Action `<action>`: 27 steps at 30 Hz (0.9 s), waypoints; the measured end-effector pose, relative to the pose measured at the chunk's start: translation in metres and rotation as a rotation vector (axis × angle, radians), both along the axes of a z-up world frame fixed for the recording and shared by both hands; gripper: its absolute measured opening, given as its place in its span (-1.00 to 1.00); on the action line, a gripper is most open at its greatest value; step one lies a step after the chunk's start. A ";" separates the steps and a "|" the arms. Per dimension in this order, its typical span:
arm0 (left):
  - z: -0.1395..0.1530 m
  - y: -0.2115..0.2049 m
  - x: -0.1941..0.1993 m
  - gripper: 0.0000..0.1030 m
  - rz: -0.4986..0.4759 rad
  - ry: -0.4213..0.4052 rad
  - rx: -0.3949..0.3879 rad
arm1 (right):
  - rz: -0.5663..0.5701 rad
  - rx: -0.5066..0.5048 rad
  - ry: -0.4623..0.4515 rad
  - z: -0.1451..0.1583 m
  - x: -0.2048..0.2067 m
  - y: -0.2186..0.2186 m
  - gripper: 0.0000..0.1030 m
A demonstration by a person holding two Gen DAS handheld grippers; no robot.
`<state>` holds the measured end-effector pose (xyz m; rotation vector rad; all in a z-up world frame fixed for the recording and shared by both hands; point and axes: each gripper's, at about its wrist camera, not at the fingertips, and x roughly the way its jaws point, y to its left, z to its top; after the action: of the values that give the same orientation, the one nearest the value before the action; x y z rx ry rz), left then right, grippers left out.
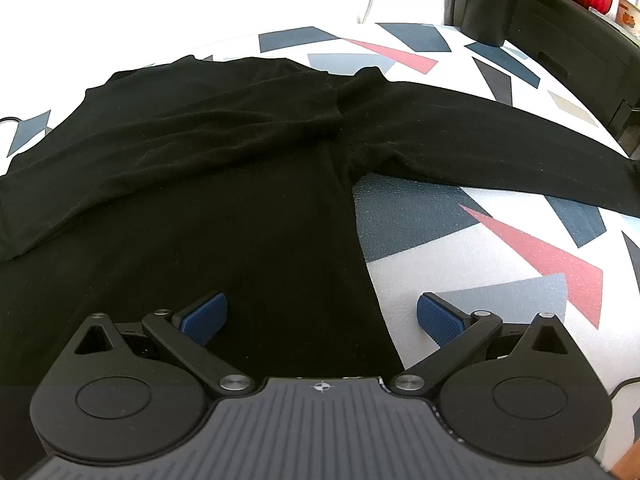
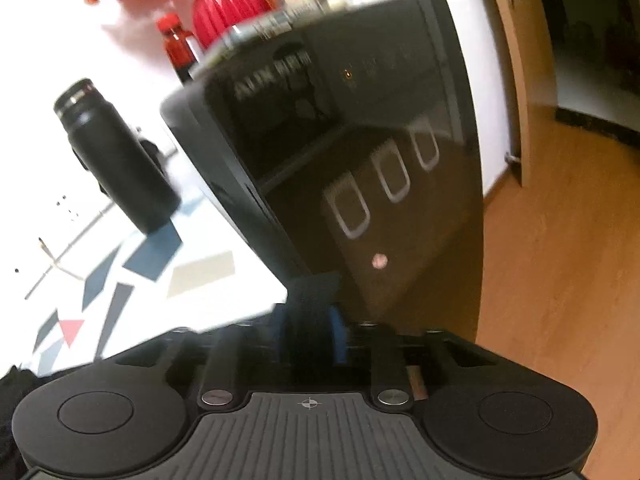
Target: Fold clothes
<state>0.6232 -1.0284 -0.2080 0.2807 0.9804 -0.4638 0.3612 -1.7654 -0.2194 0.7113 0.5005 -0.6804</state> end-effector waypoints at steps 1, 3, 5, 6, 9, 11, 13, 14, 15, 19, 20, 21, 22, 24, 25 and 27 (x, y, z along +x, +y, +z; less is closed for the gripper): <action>0.000 0.000 0.000 1.00 -0.001 0.000 0.000 | -0.009 -0.001 0.008 -0.002 -0.001 0.002 -0.16; 0.000 -0.001 0.000 1.00 -0.002 0.000 0.000 | -0.030 0.013 0.009 -0.005 -0.005 0.005 -0.02; 0.000 -0.001 -0.001 1.00 -0.002 -0.004 -0.002 | -0.035 0.031 0.005 -0.011 -0.009 0.009 0.09; 0.000 -0.001 -0.001 1.00 -0.001 -0.007 -0.004 | -0.035 0.038 0.007 -0.014 -0.010 0.011 0.10; -0.001 -0.003 -0.003 1.00 0.002 -0.015 -0.008 | -0.041 0.034 -0.007 -0.020 -0.012 0.014 0.20; -0.001 -0.004 -0.003 1.00 0.003 -0.017 -0.008 | -0.070 0.068 -0.039 -0.022 -0.015 0.010 0.01; -0.001 -0.005 -0.003 1.00 0.000 -0.016 -0.006 | -0.096 0.057 -0.083 -0.017 -0.022 0.008 -0.68; 0.000 -0.005 -0.003 1.00 -0.001 -0.015 -0.006 | -0.102 0.044 -0.094 -0.013 -0.023 0.007 -0.79; 0.000 -0.005 -0.002 1.00 -0.002 -0.014 -0.006 | -0.103 0.029 -0.092 -0.008 -0.023 0.007 -0.82; 0.000 -0.006 -0.002 1.00 -0.005 -0.013 -0.004 | -0.066 -0.012 -0.147 0.017 -0.019 0.007 -0.85; 0.000 -0.007 -0.001 1.00 -0.010 -0.015 -0.001 | -0.064 -0.026 -0.174 0.027 -0.020 0.007 -0.85; 0.001 -0.008 -0.002 1.00 -0.019 -0.020 0.004 | -0.061 -0.041 -0.198 0.036 -0.022 0.006 -0.85; 0.001 -0.010 -0.003 1.00 -0.036 -0.032 0.012 | -0.057 -0.057 -0.216 0.044 -0.023 0.006 -0.85; 0.002 -0.014 -0.006 1.00 -0.072 -0.065 0.029 | -0.042 -0.080 -0.239 0.059 -0.023 0.003 -0.85; 0.002 -0.015 -0.007 1.00 -0.074 -0.071 0.030 | -0.033 -0.084 -0.227 0.060 -0.020 0.001 -0.85; 0.002 -0.015 -0.008 1.00 -0.062 -0.068 0.022 | -0.016 -0.094 -0.173 0.057 -0.013 -0.001 -0.85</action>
<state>0.6154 -1.0438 -0.2063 0.3454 0.9127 -0.4971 0.3484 -1.7667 -0.1627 0.6788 0.3025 -0.6465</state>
